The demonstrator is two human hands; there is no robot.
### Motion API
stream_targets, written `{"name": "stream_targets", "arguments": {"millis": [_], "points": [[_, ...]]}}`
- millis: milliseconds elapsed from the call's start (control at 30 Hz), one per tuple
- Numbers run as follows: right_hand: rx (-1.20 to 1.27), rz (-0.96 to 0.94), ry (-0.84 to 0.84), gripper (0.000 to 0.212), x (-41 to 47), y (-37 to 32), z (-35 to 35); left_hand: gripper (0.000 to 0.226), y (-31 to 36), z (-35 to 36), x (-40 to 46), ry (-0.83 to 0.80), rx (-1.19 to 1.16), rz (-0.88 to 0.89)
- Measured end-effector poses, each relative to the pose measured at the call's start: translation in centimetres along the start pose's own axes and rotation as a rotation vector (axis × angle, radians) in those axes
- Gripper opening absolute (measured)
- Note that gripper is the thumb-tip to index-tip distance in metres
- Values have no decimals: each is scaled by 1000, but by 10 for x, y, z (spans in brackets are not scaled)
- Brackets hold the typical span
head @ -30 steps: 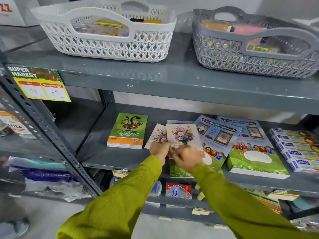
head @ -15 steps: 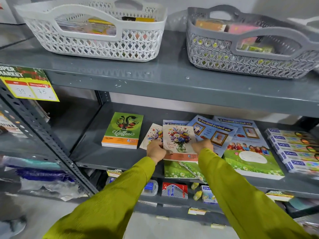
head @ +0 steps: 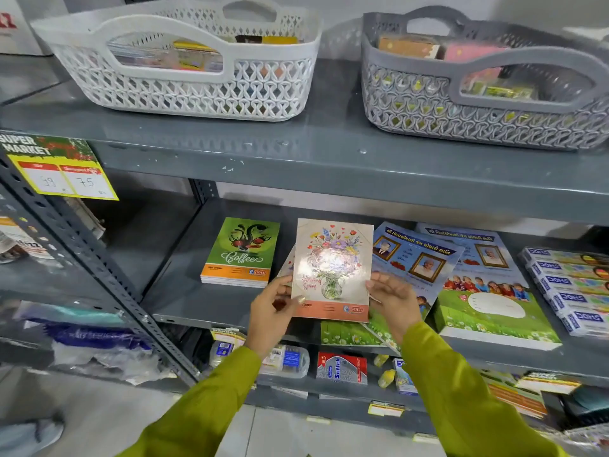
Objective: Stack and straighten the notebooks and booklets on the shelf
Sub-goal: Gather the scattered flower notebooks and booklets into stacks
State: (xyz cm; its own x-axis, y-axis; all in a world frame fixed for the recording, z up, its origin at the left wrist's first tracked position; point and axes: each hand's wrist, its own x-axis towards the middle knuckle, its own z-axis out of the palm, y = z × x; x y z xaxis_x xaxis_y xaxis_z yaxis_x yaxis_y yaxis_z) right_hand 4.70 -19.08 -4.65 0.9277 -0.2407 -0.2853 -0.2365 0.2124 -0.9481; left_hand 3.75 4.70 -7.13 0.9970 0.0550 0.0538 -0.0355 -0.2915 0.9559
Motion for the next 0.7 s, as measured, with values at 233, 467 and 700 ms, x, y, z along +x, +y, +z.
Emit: {"name": "stream_targets", "arguments": {"millis": [233, 467, 700], "points": [[29, -18, -30, 15, 2, -4, 40, 40, 0, -27, 6, 109, 12, -35], [-122, 155, -223, 30, 33, -10, 132, 25, -6, -95, 46, 341, 175, -113], [28, 372, -265, 17, 45, -9, 188, 29, -31, -137, 83, 380, 367, -227]]}}
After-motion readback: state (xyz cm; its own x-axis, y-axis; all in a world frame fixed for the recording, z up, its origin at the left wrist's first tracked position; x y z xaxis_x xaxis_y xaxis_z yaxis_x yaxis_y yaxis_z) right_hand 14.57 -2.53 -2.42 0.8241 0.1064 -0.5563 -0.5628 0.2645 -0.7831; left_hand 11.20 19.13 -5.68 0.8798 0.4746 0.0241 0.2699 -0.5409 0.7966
